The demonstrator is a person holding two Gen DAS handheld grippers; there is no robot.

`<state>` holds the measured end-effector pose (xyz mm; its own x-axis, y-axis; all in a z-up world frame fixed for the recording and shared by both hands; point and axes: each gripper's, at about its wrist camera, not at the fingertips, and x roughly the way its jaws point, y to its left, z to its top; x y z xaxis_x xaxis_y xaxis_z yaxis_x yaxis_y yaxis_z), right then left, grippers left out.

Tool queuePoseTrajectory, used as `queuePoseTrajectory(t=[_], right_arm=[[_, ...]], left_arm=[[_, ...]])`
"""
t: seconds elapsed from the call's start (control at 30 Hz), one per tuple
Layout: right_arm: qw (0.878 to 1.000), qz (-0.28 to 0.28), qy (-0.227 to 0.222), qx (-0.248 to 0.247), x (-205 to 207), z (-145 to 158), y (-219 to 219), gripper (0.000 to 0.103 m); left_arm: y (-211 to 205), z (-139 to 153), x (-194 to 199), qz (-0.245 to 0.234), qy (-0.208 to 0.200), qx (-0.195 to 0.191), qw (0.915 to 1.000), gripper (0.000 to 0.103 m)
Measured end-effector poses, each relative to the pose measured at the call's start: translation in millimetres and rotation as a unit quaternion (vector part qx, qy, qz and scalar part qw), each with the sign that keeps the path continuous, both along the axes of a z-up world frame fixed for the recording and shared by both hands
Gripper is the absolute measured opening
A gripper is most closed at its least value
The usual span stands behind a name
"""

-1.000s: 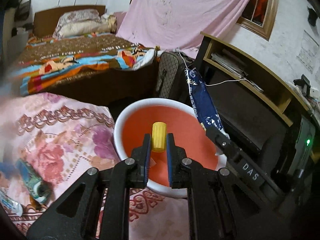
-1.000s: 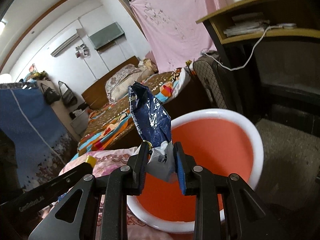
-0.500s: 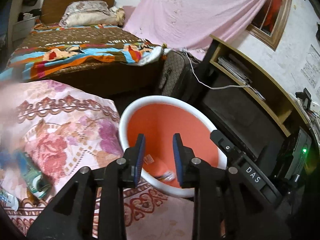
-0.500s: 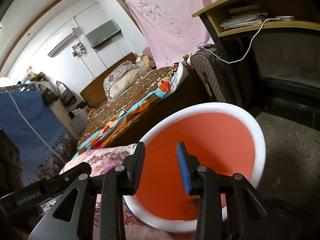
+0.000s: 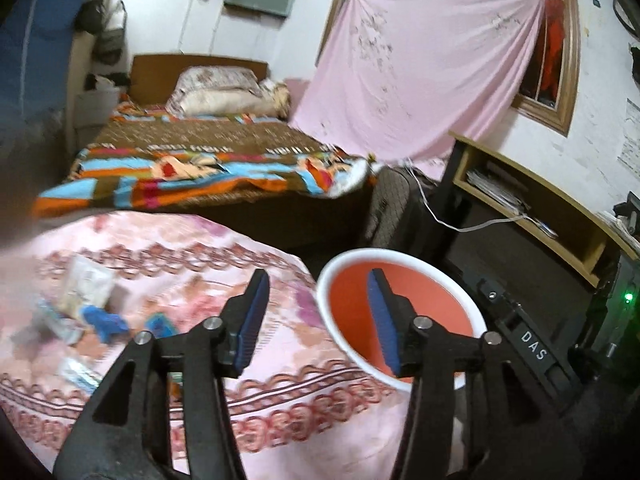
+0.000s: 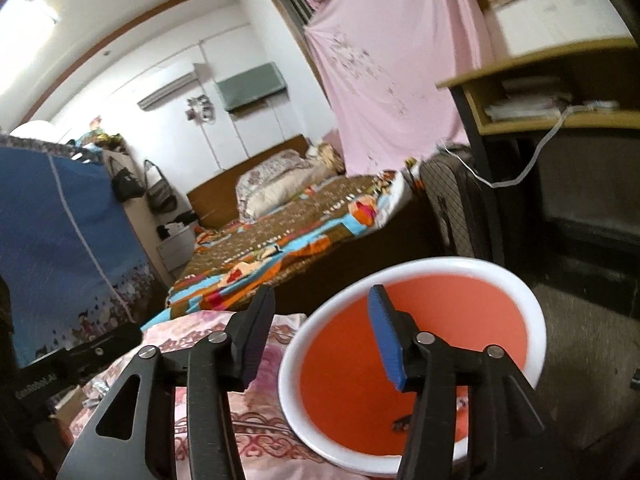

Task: Collect trash
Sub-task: 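Move both tools back over the remaining trash on the quilt, then lower both tools toward the toothpaste tubes on the quilt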

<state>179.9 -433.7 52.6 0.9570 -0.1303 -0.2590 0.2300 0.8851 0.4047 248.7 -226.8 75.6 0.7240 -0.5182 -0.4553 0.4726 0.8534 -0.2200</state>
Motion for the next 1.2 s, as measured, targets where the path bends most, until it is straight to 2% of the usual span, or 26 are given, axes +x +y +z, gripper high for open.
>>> queuePoseTrajectory(t=[0.17, 0.3, 0.47, 0.5, 0.57, 0.63, 0.7, 0.93, 1.2], right_arm=[[0.999, 0.012, -0.027, -0.024, -4, 7, 17, 0.052], [0.998, 0.021, -0.048, -0.037, -6, 13, 32, 0.067], [0.995, 0.042, -0.067, -0.054, -7, 19, 50, 0.077], [0.995, 0.047, -0.071, -0.058, -7, 20, 54, 0.080], [0.993, 0.053, -0.077, -0.066, -8, 22, 61, 0.086], [0.992, 0.053, -0.085, -0.073, -11, 22, 64, 0.103], [0.991, 0.052, -0.097, -0.077, -14, 23, 67, 0.103], [0.987, 0.075, -0.114, -0.085, -15, 25, 78, 0.103], [0.974, 0.120, -0.128, -0.142, -15, 31, 113, 0.103]], left_arm=[[29, 3, -10, 0.034, -0.025, -0.010, 0.9991, 0.050], [54, 5, -18, 0.065, -0.042, -0.016, 0.9968, 0.058], [88, 8, -28, 0.107, -0.063, -0.032, 0.9918, 0.073], [94, 8, -30, 0.114, -0.066, -0.035, 0.9907, 0.074], [103, 7, -33, 0.126, -0.070, -0.039, 0.9888, 0.086], [117, 6, -37, 0.150, -0.082, -0.048, 0.9841, 0.092], [127, 5, -41, 0.162, -0.088, -0.057, 0.9812, 0.092], [154, -3, -54, 0.199, -0.106, -0.042, 0.9733, 0.092], [172, -4, -67, 0.219, -0.143, -0.014, 0.9651, 0.092]])
